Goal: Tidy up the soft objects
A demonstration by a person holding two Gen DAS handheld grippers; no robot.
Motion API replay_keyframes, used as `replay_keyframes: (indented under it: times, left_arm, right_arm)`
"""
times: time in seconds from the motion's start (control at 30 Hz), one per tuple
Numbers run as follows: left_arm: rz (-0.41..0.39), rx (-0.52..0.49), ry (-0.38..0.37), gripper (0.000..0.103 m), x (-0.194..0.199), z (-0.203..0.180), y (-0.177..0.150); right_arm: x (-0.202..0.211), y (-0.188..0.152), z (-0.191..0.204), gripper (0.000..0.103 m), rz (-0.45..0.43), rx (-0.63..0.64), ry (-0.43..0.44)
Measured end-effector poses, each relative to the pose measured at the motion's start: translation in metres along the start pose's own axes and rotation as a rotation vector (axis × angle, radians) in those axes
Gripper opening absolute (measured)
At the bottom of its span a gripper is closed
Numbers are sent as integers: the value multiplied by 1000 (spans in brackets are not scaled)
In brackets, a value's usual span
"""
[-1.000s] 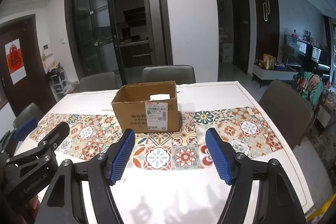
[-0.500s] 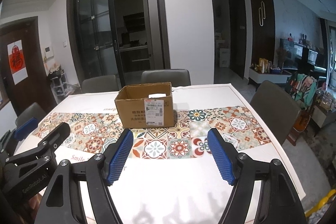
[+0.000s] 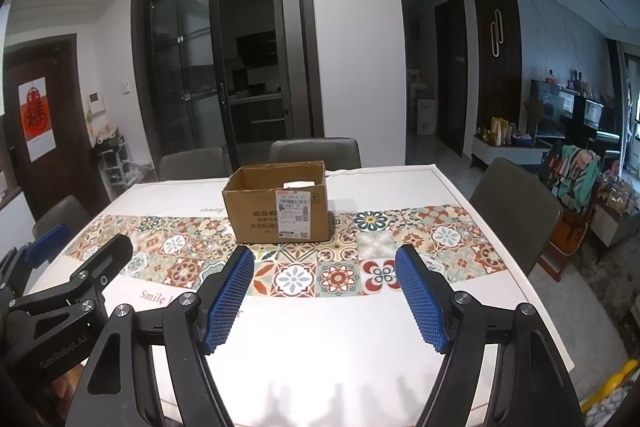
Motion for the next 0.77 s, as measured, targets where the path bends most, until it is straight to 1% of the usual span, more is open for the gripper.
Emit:
replay_keyframes:
  times: [0.77]
  left_arm:
    - [-2, 4, 3, 101, 9, -4, -3]
  right_arm:
    - [12, -3, -3, 74, -9, 4, 0]
Point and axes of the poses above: each gripper's, at about its wrist camera, not at the fingertips, and x roughly against the way its jaws point, z to its left, y to its top, the point moved 5 cm from there along -x, roughly the way its jaws point, and after that the axes turned 11 degrees about -z, right-handed, at the moved point
